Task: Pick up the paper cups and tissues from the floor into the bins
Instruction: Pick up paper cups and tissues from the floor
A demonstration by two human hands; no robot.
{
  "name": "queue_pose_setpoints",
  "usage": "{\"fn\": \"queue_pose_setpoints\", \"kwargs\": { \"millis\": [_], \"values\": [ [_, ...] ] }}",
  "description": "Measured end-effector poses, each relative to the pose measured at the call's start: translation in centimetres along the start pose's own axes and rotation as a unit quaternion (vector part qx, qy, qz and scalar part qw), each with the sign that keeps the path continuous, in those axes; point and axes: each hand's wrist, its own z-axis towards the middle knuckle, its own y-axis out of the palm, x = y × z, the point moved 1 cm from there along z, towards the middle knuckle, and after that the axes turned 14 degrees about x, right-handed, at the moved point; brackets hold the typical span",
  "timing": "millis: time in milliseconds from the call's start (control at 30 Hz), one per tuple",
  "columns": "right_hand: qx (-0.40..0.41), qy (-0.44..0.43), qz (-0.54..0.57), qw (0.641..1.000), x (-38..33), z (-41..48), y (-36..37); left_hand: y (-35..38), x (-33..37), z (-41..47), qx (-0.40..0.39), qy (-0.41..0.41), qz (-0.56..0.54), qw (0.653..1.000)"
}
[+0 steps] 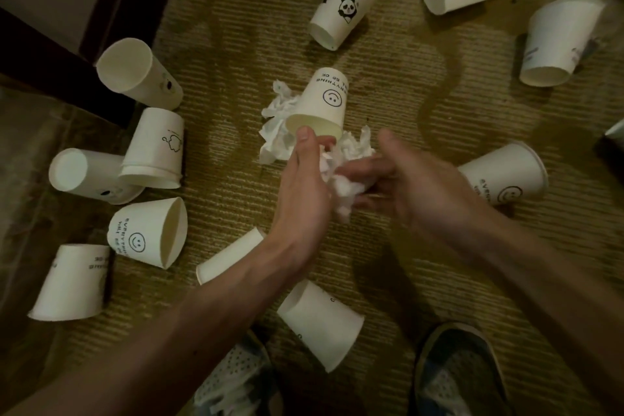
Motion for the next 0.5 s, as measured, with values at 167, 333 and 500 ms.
{"fn": "queue_pose_setpoints", "kwargs": {
  "millis": [167, 333, 500],
  "values": [
    [-0.135, 0.078, 0.048, 0.987, -0.8, 0.4, 2.7, -1.9, 0.7, 0.8, 0.034, 0.144, 0.084, 0.985],
    [-0.066, 0.023, -0.059, 0.996, -1.7, 2.3, 2.9, -4.4, 0.4, 2.7, 0.098, 0.185, 0.137, 0.968],
    [0.075, -0.075, -0.158, 0.982, -2.1, 4.4, 1.6, -6.5, 0.3, 4.7, 0.135, 0.209, 0.206, 0.946]
  ]
}}
